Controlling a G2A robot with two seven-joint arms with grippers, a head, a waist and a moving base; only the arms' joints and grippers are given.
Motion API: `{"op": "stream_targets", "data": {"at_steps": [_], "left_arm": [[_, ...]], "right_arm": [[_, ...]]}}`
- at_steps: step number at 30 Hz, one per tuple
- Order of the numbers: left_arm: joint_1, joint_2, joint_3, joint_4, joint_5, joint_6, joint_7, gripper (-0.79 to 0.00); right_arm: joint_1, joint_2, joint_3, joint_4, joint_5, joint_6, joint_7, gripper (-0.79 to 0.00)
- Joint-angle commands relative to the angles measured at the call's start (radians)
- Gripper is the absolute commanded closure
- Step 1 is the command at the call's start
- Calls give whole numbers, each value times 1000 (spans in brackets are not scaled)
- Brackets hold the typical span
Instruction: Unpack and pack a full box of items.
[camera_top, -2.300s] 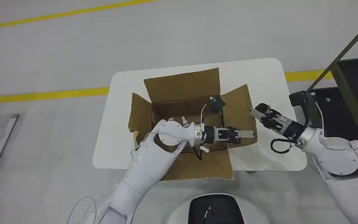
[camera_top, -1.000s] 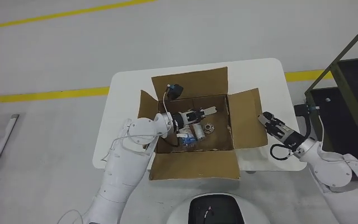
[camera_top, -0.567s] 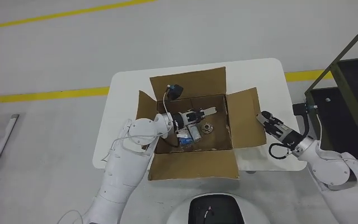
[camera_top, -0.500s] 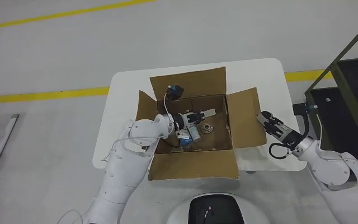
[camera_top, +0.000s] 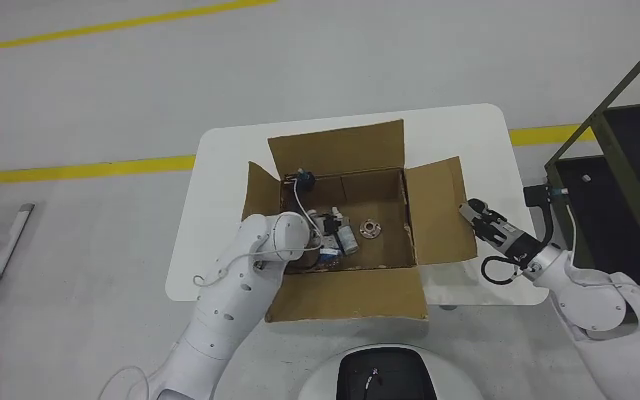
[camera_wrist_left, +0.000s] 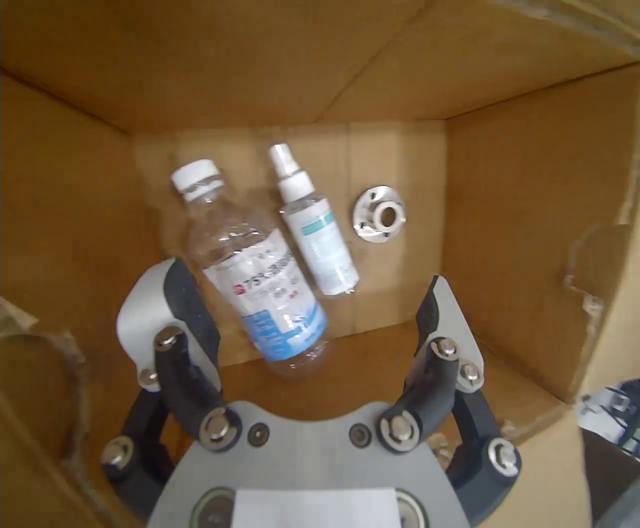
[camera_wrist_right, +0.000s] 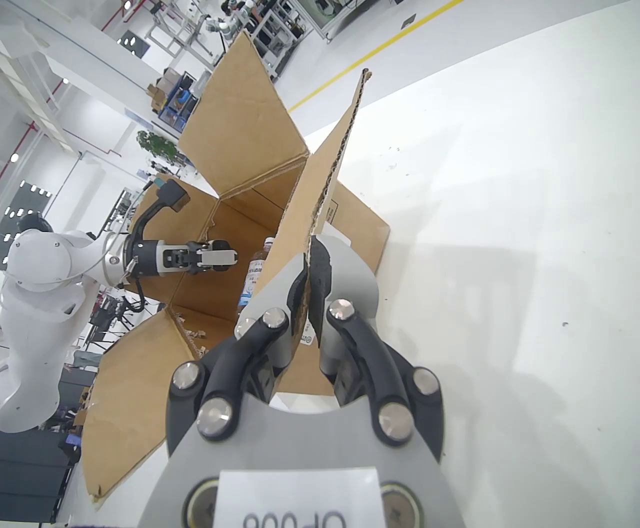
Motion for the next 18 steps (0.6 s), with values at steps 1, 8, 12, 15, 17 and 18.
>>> {"op": "stream_targets", "data": {"at_steps": [1, 8, 12, 15, 17, 18], "left_arm": [[0, 0, 0, 0, -10, -1, 1, -785], [0, 0, 0, 0, -10, -1, 1, -785], [16, 1, -2, 26, -8, -20, 9, -785], [5, -3, 25, 47, 57, -9, -10, -785], [-7, -7, 41, 71, 92, 16, -26, -785], [-12, -11, 48, 81, 102, 30, -37, -785]], "right_arm": [[0, 0, 0, 0, 1, -1, 2, 0], [-3, 0, -1, -6, 3, -7, -1, 0], [-3, -1, -2, -9, 6, -9, -3, 0], [-6, -1, 0, -12, 3, -12, -2, 0], [-8, 0, 2, -11, 3, -13, -2, 0], [-9, 0, 2, -12, 3, -14, -2, 0]]}}
